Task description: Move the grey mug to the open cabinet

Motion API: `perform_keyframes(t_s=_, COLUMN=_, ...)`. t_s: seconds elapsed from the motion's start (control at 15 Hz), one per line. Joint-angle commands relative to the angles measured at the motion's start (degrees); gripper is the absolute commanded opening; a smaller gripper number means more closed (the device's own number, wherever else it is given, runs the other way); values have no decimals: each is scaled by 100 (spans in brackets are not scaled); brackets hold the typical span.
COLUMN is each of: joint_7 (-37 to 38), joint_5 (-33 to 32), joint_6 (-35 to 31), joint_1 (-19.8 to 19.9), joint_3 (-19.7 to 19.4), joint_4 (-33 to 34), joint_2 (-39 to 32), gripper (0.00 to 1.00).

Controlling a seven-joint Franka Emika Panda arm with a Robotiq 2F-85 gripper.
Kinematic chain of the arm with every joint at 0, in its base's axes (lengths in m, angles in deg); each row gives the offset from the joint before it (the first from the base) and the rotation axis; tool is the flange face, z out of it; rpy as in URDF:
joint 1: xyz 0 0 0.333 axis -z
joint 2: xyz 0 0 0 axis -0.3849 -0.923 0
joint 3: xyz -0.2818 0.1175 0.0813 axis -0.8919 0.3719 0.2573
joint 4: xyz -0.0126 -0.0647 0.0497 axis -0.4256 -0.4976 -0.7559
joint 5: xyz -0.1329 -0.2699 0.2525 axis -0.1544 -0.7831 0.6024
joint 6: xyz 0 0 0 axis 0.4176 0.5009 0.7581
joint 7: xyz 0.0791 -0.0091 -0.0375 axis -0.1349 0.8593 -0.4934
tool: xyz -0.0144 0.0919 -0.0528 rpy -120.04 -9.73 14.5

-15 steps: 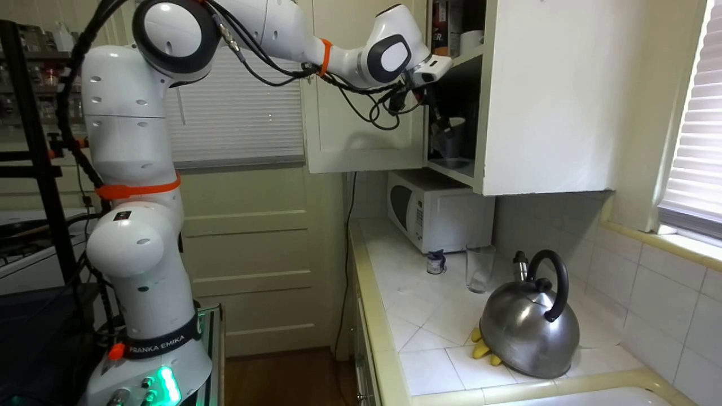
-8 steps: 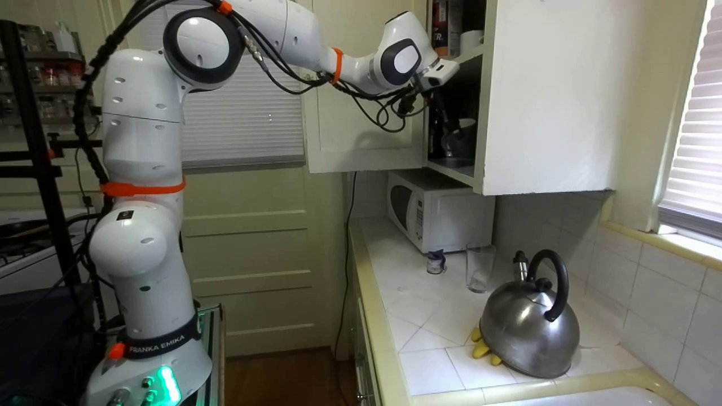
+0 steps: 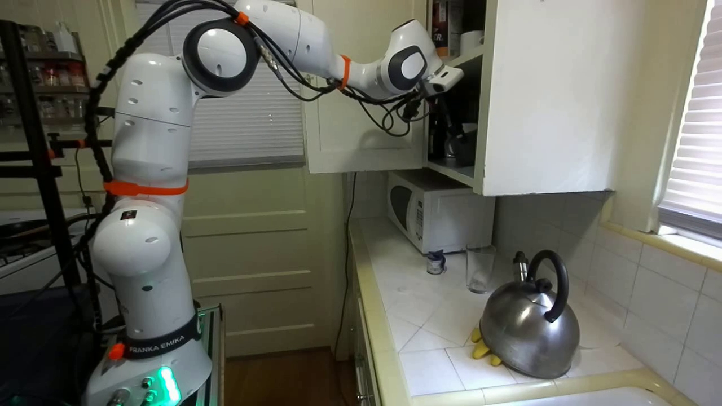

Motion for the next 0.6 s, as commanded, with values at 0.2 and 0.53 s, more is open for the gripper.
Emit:
perform_keyframes(t_s=0.2, joint_7=168, joint_5=-123, joint_6=251, joint_1=-193, joint_3=-188, joint_4=469, joint_2=-272, gripper=34)
perform_keyframes(t_s=0.53, joint_7=157, joint_5=-130, joint_6=242, joint_1=-231, joint_3=-249, joint_4=642, joint_2=-337, gripper=36)
